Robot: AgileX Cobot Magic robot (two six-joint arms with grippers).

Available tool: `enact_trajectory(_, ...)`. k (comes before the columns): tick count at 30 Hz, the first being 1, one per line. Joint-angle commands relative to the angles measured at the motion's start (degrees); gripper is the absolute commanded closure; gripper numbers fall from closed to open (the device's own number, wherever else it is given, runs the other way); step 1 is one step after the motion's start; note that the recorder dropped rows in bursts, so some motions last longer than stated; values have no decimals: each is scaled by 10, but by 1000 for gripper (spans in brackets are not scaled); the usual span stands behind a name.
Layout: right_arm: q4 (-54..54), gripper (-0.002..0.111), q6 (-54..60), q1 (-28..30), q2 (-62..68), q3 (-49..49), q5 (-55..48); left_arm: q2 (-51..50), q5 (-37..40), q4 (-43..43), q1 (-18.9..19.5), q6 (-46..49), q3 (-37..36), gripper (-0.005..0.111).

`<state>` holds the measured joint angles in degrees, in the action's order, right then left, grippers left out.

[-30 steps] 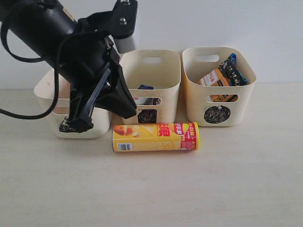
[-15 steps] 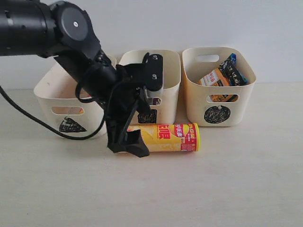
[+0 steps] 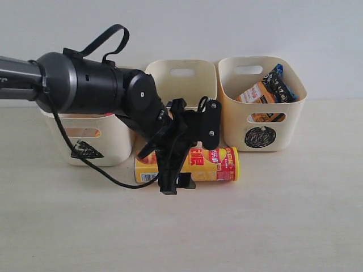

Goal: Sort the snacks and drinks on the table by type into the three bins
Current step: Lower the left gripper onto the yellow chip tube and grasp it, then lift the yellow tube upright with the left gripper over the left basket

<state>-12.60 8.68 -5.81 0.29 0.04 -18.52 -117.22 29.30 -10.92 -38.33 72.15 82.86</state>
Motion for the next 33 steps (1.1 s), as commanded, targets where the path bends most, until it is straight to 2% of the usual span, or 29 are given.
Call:
enact_trajectory(1,-3,108,2,0,-3,0,5,-15,-16,0,-3,-4,-4,19)
enact_trajectory(14,-6,108,2,0,-3,0,3,-69,-92,57,8,-4,-4,22)
enact_trajectory(17,-6,108,2,0,-3,0,3,-77,-102,65,11,-31,-4,32)
enact_trajectory(19,-6,108,2,0,-3,0,3,-81,-98,65,12,-38,-4,44)
enact_trajectory(23,-6,108,2,0,-3,0,3,-78,-93,60,11,-61,-4,76)
enact_trajectory(24,-6,108,2,0,-3,0,3,-70,-85,56,11,-75,-4,87)
enact_trajectory(26,-6,108,2,0,-3,0,3,-56,-68,56,11,-101,-4,99)
enact_trajectory(27,-6,108,2,0,-3,0,3,-47,-53,56,11,-115,-4,102)
enact_trajectory(33,-6,108,2,0,-3,0,3,21,58,20,11,-135,-4,102)
